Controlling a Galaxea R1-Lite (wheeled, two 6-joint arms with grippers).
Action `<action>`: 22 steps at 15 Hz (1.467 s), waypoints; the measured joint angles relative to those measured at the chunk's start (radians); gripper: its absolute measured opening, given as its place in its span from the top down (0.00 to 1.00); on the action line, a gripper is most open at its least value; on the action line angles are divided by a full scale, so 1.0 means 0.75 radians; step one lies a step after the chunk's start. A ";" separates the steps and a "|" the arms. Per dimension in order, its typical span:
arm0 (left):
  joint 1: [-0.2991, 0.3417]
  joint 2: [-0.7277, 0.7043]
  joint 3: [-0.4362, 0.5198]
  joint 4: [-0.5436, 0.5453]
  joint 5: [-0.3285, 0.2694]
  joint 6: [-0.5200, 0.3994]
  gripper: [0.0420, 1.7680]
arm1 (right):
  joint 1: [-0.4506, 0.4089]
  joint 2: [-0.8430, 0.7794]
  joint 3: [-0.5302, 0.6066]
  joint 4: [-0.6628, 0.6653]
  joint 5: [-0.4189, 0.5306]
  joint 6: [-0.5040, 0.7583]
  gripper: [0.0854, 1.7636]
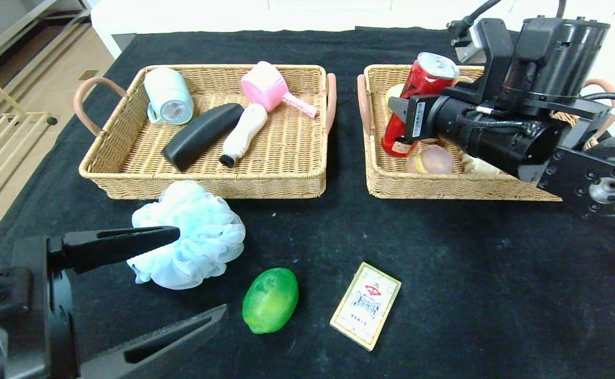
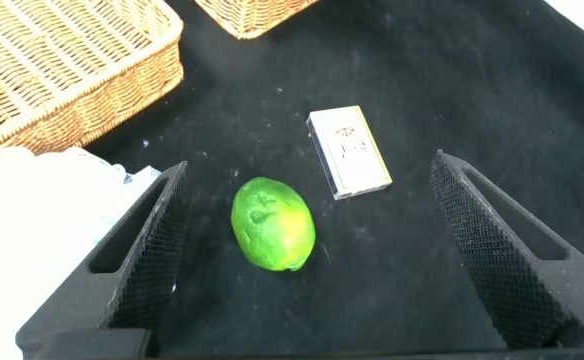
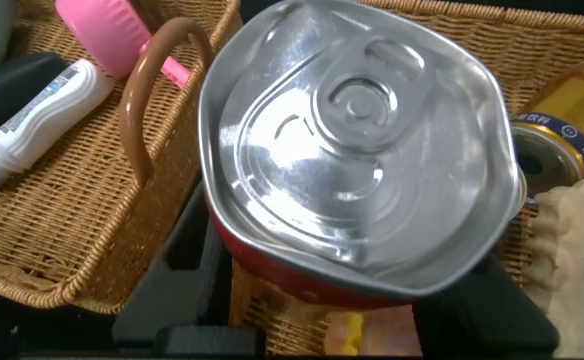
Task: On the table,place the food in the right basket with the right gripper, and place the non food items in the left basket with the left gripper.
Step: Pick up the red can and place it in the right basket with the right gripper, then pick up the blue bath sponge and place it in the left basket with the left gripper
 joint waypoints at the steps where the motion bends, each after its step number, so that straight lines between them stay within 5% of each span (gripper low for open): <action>1: 0.000 -0.001 0.000 0.000 0.000 0.000 0.03 | 0.001 0.010 0.000 -0.004 0.001 0.001 0.44; 6: 0.000 -0.001 0.001 0.001 0.000 0.000 0.03 | -0.001 0.052 -0.001 -0.024 -0.007 0.003 0.44; 14: 0.000 -0.001 0.001 0.002 0.001 0.001 0.03 | -0.003 0.036 0.027 -0.027 -0.012 0.005 0.18; 22: 0.000 -0.003 0.003 0.009 0.006 0.021 0.03 | 0.022 -0.233 0.325 0.063 -0.018 -0.001 0.09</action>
